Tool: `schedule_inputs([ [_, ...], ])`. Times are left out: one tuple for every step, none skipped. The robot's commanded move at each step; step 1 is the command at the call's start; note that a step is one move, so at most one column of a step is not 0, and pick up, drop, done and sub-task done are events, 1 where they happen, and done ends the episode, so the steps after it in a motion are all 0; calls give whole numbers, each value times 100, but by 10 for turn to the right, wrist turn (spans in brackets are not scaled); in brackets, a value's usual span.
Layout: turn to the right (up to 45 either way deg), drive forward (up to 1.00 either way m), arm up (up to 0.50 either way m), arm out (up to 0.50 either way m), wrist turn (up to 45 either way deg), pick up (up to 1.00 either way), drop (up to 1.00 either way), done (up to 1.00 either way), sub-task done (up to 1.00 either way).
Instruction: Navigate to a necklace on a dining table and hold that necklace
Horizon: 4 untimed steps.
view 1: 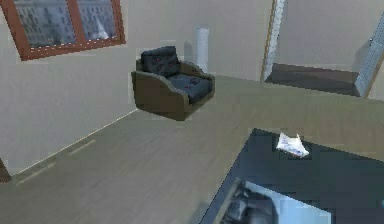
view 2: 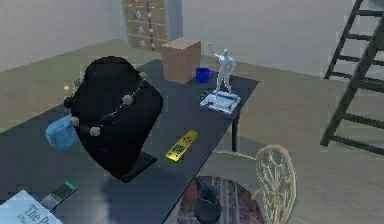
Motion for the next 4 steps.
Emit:
schedule_inputs([
  [-150,0,0,0,0,0,0,0,0],
  [0,0,50,0,0,0,0,0,0],
  [0,0,38,0,0,0,0,0,0],
  [0,0,0,16,0,0,0,0,0],
])
